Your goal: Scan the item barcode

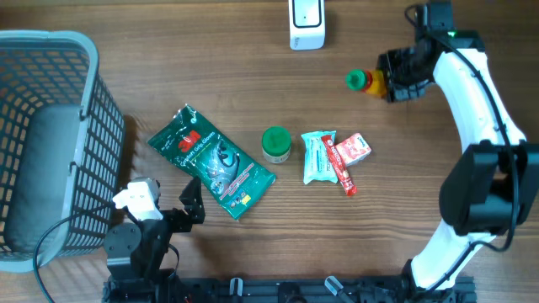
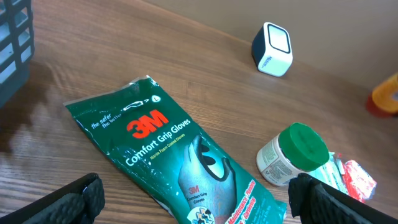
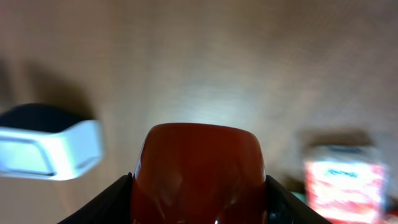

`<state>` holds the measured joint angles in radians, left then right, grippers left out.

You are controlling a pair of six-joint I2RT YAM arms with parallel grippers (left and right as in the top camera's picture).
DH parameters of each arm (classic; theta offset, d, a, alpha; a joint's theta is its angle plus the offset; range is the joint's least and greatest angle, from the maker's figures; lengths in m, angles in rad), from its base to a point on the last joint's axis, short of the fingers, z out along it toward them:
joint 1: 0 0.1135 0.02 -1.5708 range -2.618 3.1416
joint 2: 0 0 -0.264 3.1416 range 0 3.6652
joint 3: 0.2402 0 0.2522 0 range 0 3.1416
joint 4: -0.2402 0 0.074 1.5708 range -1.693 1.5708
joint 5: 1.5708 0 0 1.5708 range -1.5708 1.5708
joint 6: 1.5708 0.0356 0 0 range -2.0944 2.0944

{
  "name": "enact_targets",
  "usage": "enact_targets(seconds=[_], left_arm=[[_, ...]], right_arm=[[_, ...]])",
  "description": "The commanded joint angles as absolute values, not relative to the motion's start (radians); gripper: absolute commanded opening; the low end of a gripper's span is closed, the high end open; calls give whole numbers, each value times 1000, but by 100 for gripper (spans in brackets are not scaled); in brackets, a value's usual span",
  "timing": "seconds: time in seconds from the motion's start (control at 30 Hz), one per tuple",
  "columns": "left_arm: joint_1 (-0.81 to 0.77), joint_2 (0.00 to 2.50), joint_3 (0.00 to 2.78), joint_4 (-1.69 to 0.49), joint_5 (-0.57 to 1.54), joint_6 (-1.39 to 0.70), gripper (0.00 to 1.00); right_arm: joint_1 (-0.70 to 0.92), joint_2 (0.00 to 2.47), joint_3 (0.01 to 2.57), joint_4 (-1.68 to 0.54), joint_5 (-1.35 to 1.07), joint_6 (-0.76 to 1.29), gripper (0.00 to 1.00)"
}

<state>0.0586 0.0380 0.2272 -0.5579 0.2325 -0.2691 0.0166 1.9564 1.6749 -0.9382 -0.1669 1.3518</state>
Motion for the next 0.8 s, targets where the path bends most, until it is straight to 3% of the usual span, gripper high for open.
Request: enact_targets(seconds=[0.0,0.37,0.6,0.77], left_arm=[[54,31,220,-555,226,-277,100],[54,31,220,-555,226,-277,100],[54,31,220,-555,226,-277,100],[54,31,220,-555,226,-277,100]], right_arm=[[112,1928,1683,-828,38,1390,28],[292,1959,1683,-286,471,1235,32],[290,2136,1708,39,447,1229,33],[290,2319,1919,59,449,1204,34]])
